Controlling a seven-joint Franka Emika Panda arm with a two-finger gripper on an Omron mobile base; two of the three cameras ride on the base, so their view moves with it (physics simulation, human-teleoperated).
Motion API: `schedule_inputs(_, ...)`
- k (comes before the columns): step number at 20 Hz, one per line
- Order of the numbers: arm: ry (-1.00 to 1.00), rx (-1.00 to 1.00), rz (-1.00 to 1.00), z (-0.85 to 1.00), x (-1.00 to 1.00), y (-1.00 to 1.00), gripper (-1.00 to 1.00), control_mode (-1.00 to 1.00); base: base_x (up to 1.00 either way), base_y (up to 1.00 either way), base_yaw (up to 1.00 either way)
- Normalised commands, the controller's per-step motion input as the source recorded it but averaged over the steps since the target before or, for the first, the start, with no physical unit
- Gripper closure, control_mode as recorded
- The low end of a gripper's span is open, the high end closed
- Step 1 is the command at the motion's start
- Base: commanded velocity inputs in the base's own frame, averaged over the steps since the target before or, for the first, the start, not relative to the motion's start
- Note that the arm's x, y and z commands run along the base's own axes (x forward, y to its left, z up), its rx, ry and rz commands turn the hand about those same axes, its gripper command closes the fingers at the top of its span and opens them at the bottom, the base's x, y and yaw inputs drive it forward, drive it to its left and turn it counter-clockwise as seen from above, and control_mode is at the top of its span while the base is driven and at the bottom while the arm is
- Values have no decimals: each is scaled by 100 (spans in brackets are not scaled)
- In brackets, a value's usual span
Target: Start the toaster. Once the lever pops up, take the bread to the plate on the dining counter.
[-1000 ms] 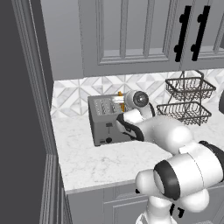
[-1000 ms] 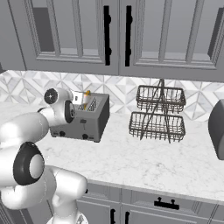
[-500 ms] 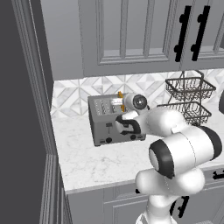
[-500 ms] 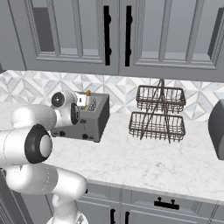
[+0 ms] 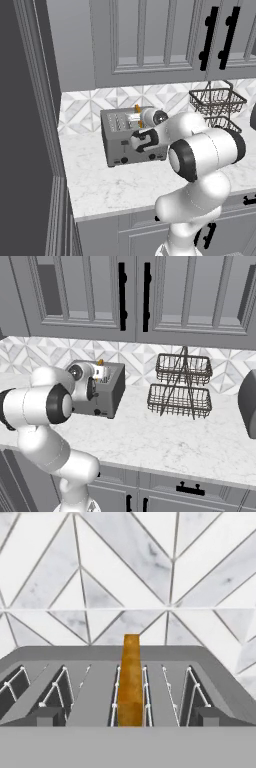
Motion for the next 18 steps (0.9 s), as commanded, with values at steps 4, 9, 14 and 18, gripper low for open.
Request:
schedule_inputs(4, 0, 1, 1, -3, 13, -12, -100, -100, 0, 0, 0)
schedule_inputs(9, 0, 0, 0, -12, 25, 0, -100, -100, 0, 0, 0)
schedule_inputs(14, 0, 0, 0, -10, 9, 0, 100, -100, 0, 0, 0)
schedule_inputs(18, 0, 0, 0, -1, 0, 0, 100, -100, 0, 0, 0)
